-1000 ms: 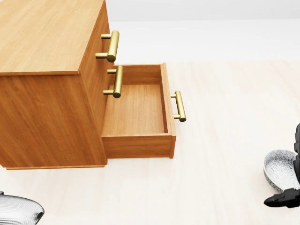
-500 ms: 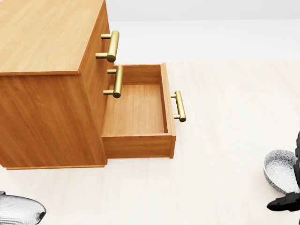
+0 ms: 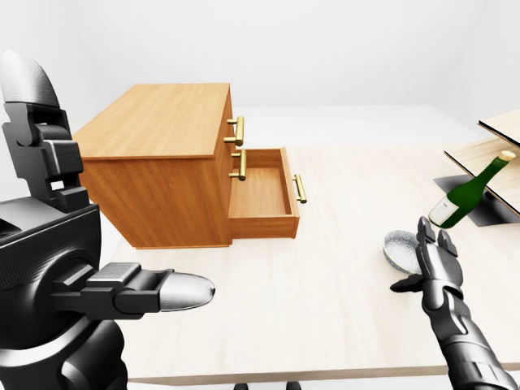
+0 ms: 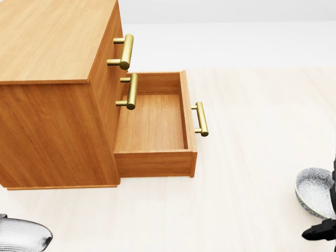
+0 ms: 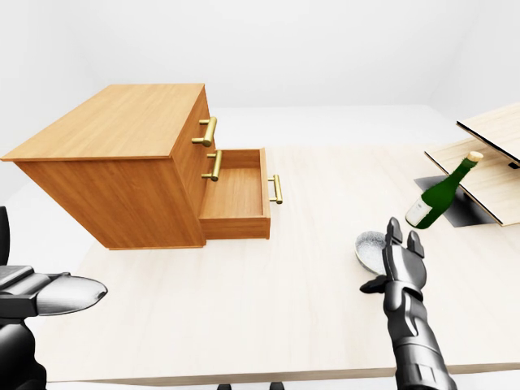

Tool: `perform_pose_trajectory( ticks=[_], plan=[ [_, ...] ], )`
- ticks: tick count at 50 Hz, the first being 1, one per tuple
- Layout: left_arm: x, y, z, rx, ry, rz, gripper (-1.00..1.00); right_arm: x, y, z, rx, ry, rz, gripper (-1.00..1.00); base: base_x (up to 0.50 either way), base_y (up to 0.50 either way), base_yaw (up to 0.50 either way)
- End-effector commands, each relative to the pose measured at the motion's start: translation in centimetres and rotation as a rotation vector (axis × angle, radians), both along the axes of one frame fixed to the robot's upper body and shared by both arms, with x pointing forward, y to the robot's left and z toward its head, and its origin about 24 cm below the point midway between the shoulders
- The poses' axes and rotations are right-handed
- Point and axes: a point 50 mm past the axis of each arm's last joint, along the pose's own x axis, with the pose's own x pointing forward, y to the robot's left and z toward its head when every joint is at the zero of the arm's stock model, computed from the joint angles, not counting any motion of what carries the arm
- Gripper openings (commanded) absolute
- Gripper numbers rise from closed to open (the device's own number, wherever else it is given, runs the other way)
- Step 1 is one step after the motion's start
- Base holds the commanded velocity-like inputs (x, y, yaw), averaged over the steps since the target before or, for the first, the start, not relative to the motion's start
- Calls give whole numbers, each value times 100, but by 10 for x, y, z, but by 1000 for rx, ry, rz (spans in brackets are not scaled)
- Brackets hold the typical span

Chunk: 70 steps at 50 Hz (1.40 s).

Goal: Put the bowl on top of the cabinet.

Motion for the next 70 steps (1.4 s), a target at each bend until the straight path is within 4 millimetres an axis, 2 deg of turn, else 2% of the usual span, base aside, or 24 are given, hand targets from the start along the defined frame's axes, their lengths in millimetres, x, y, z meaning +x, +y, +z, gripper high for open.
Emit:
perform_pose_trajectory(
  ticks=[1,4,5,7,8,27,36,42,47,58,70],
  plan=[
    [0,0,0,-3,0,-2,100,0,-3,-6,-18,23,-20,100,0,0,0],
    [0,0,0,-2,0,-2,100,0,-4,-7,-18,26,-22,100,0,0,0],
    [0,0,1,-3,-3,-2,100,0,-4,-7,-15,29,-24,87,0,0,0],
    [0,1,1,-5,-5,-3,100,0,-4,-7,-15,29,-22,-32,0,0,0],
    [0,1,1,-5,-5,-3,100,0,-3,-8,-14,31,-22,-99,0,0,0],
    [0,1,1,-8,-1,-4,100,0,-3,-9,-15,36,-24,-100,0,0,0],
    [0,0,0,-6,3,-3,100,2,2,2,1,-3,14,-100,0,0,0],
    [0,0,0,-15,9,-13,100,7,9,19,5,-54,67,-100,0,0,0],
    [1,-1,-2,-6,14,-11,100,14,20,49,-2,-127,147,-100,0,0,0],
    [0,-2,-2,2,10,-4,100,21,34,86,-18,-201,237,-100,0,0,0],
    [0,-3,-2,12,10,2,100,25,44,102,-34,-232,285,-100,0,0,0]
  ],
)
